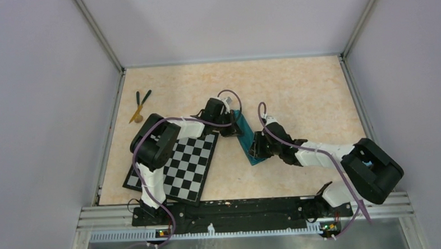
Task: Fold the napkin into a case and place the utensils inside
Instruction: Smooth out the smaller rectangle-folded napkin at the center of the board.
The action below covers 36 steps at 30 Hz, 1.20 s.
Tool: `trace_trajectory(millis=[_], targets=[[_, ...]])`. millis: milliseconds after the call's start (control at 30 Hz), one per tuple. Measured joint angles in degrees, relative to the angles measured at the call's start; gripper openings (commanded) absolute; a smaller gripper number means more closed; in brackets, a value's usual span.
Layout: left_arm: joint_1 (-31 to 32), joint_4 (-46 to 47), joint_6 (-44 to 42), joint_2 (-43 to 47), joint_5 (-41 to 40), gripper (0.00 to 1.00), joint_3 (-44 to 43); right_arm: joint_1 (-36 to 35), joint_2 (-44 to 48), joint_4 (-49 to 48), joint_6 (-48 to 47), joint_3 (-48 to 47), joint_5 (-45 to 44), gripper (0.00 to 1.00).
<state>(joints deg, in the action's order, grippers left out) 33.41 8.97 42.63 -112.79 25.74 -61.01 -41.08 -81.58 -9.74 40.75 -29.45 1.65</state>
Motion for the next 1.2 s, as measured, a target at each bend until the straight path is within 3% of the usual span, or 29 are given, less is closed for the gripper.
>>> trace_trajectory(millis=[233, 300, 400, 667, 867, 1033, 1100, 1200], targets=[[-0.1, 0.0, -1.7, 0.0, 0.0, 0.0, 0.1, 5.5, 4.5, 6.1, -3.7, -4.5, 9.2, 0.44], [-0.2, 0.2, -2.1, 0.0, 0.2, 0.0, 0.2, 7.9, 1.8, 5.1, -3.7, -7.2, 13.0, 0.39], [-0.3, 0.9, -2.1, 0.0, 0.4, 0.0, 0.6, 9.6, -3.4, 2.4, -3.5, -10.1, 17.4, 0.23], [-1.3, 3.7, -2.1, 0.8, 0.5, 0.0, 2.9, 10.5, -12.4, -9.0, -0.6, -4.5, 25.5, 0.12], [-1.7, 5.6, -2.0, 0.9, 1.7, 0.0, 4.0, 10.7, -10.2, -17.4, 0.6, 3.9, 29.9, 0.1], [-1.9, 5.7, -2.2, 0.9, 2.3, 0.0, 4.1, 10.9, -1.9, -7.6, -2.8, 3.9, 29.2, 0.18], [-2.0, 5.6, -2.8, 0.9, 2.8, 0.09, 4.1, 11.0, -0.2, -3.8, -4.1, 1.4, 28.7, 0.22], [-2.3, 4.5, -4.5, 1.4, 4.6, 0.33, 4.0, 11.4, -1.0, -0.3, -6.4, -4.5, 27.9, 0.3]])
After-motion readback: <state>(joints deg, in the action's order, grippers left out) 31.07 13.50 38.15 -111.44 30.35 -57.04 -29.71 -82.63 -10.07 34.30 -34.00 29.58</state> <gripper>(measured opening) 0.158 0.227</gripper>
